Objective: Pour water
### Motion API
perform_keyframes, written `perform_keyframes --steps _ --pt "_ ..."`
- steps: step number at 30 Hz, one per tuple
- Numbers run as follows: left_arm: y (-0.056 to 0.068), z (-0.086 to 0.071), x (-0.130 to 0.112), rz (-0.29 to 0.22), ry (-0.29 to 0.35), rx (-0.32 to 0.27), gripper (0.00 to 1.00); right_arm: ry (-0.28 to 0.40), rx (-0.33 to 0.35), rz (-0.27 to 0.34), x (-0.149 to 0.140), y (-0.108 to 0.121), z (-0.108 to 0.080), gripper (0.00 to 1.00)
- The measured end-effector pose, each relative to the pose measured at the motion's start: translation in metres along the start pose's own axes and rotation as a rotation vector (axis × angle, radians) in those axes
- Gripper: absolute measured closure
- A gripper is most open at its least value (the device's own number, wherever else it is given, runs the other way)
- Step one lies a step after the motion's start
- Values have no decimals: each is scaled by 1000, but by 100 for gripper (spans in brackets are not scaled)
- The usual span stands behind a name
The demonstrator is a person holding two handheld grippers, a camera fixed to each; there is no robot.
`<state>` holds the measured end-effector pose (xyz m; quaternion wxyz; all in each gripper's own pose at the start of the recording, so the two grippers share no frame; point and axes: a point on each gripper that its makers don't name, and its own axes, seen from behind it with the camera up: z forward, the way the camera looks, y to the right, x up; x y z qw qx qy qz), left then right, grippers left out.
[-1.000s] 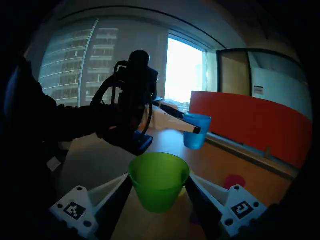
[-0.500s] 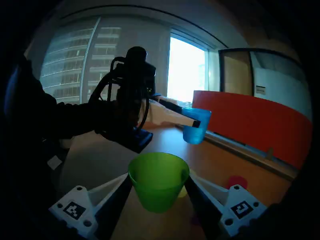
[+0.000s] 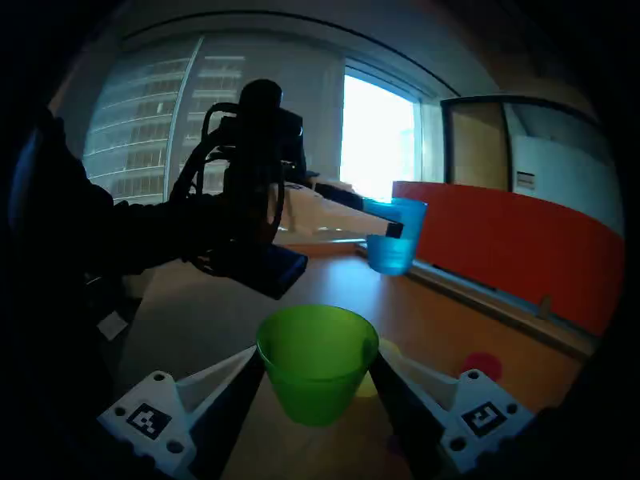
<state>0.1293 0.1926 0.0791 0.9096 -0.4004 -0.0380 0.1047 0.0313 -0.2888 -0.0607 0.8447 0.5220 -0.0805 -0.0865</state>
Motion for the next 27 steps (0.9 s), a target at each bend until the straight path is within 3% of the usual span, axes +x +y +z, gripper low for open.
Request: perform_keyframes --steps 6,27 --pt "6 -7 14 45 23 9 16 7 3 9 0 0 3 10" --pt "12 -17 27 79 48 16 16 31 14 12 0 -2 15 10"
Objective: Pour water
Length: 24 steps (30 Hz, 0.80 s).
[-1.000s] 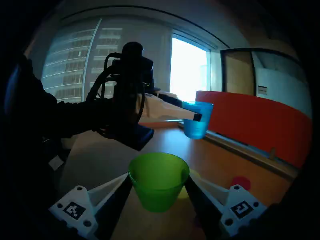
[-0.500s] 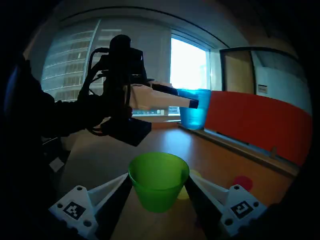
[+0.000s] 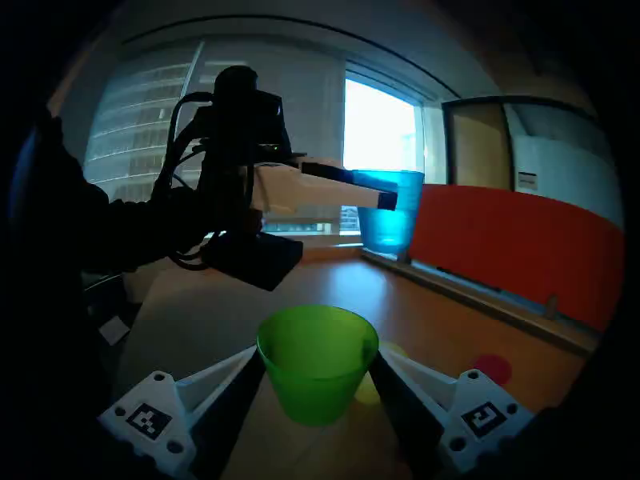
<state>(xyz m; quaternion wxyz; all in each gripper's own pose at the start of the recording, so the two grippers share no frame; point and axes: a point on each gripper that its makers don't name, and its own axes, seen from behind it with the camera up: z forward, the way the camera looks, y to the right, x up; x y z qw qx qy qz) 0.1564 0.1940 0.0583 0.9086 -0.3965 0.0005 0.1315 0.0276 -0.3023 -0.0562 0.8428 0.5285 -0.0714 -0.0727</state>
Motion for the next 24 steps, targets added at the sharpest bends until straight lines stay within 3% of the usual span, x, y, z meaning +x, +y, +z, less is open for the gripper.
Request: perform_keyframes --steps 12,24 --pt "-3 -3 0 9 8 5 16 10 0 11 -1 2 8 10" --pt "4 -8 1 58 18 -5 16 9 6 5 0 2 14 10"
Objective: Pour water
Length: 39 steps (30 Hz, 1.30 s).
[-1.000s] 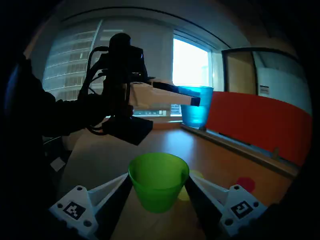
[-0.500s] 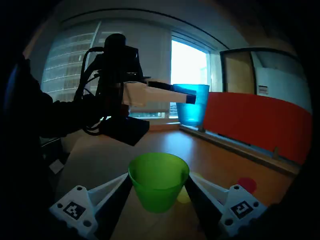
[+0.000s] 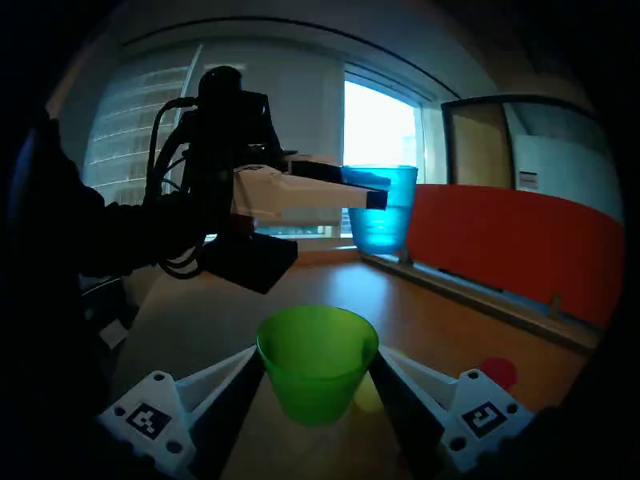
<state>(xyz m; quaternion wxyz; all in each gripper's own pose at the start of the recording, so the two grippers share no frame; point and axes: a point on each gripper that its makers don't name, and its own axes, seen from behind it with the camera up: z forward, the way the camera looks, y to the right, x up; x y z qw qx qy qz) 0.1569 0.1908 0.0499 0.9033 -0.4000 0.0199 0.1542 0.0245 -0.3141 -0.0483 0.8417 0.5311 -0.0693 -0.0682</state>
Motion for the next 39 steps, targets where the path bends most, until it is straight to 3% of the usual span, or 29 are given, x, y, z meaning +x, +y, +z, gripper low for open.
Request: perform_keyframes --steps 26,32,39 --pt "19 -17 21 145 75 -8 16 2 1 4 0 0 2 10" --pt "22 -19 19 203 66 -4 16 -2 0 -3 0 0 1 10" --pt "25 -21 22 210 77 -7 16 -3 5 -7 3 -2 1 10"
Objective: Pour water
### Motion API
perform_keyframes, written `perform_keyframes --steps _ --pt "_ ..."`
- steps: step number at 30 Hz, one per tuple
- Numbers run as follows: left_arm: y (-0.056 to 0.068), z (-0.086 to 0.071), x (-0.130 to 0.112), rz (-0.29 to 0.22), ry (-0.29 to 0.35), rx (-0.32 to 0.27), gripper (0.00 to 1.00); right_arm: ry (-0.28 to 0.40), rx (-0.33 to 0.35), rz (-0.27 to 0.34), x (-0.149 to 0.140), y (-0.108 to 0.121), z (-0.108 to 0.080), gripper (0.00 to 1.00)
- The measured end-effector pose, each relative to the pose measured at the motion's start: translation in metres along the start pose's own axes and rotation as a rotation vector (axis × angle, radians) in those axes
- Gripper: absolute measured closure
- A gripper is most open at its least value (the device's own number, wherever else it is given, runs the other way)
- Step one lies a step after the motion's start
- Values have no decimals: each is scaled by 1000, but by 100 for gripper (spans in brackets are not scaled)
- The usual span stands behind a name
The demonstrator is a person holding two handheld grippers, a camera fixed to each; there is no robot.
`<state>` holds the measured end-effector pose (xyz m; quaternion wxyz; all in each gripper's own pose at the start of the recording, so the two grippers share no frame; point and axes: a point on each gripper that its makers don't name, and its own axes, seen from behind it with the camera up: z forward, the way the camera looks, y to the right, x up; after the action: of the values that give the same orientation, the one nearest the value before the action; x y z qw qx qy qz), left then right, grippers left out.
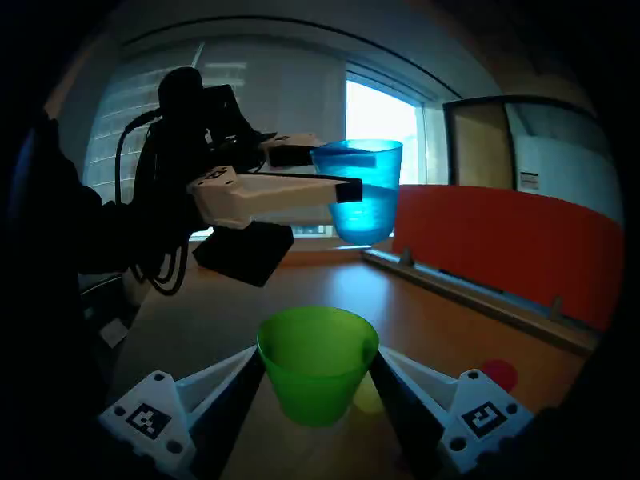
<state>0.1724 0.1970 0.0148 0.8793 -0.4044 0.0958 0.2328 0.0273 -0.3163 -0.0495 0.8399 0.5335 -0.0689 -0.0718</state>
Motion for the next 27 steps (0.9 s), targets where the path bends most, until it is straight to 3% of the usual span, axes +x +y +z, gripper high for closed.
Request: perform_keyframes --steps 19,27 --pt "1 -6 9 98 23 -1 16 -5 6 -7 7 0 0 10" --pt "3 -7 7 112 19 -1 16 -7 4 -12 10 1 2 10"
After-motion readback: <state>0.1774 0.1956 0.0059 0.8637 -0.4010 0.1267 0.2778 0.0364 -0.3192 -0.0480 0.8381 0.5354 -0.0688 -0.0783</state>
